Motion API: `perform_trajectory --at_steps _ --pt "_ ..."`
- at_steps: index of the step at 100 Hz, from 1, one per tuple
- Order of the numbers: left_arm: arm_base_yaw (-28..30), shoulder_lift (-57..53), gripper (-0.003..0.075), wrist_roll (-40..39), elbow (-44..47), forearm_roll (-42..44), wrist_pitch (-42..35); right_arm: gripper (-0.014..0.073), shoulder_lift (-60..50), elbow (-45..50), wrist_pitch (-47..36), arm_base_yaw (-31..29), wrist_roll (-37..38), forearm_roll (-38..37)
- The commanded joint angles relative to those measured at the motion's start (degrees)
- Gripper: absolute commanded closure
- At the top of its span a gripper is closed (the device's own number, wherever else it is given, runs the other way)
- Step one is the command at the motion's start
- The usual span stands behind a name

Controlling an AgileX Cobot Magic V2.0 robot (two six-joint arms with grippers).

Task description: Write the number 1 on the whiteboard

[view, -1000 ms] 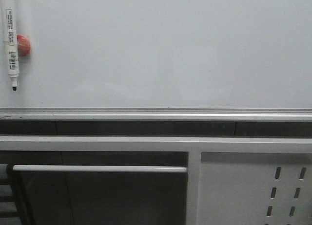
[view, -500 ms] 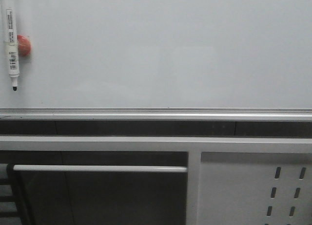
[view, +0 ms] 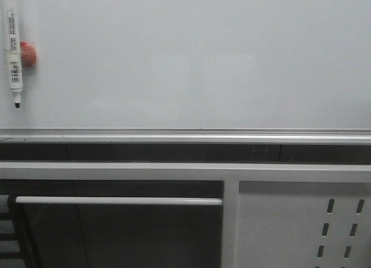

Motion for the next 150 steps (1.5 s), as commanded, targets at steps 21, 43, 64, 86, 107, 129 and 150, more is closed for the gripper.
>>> perform_trajectory --at_steps 21,43,64,86,107,129,150 --pt "0.1 -1.6 0.0738 -0.6 1.2 -1.4 -15.6 0.0665 -1.1 1.6 -15.7 0.0 -0.2 -0.5" --pt "0.1 -1.6 0.0738 -2.3 0.4 -15.5 -15.6 0.0665 -1.1 1.4 -16.5 0.0 22.0 -0.3" --pt "0.1 -0.3 0.0738 -2.5 -7.1 -7.8 -0.8 0.0664 -0.7 -3.1 -1.8 1.3 27.3 -0.5" --pt "0.1 5.5 0.0738 2.4 -13.8 -7.8 4.5 0.0662 4.1 -9.7 6.2 6.5 27.3 -3.6" --pt "0.1 14.2 0.0738 3.1 -19.5 -8.5 5.7 0.0662 12.1 -17.9 20.0 12.5 27.2 -3.6" --pt "0.0 22.2 0.0738 3.0 -20.6 -10.0 -3.3 0.0662 17.1 -18.3 17.0 14.9 27.3 4.0" --pt "-5.3 26.9 0.0738 3.1 -24.2 -9.1 -2.9 0.0662 19.9 -19.4 21.0 17.0 20.5 3.7"
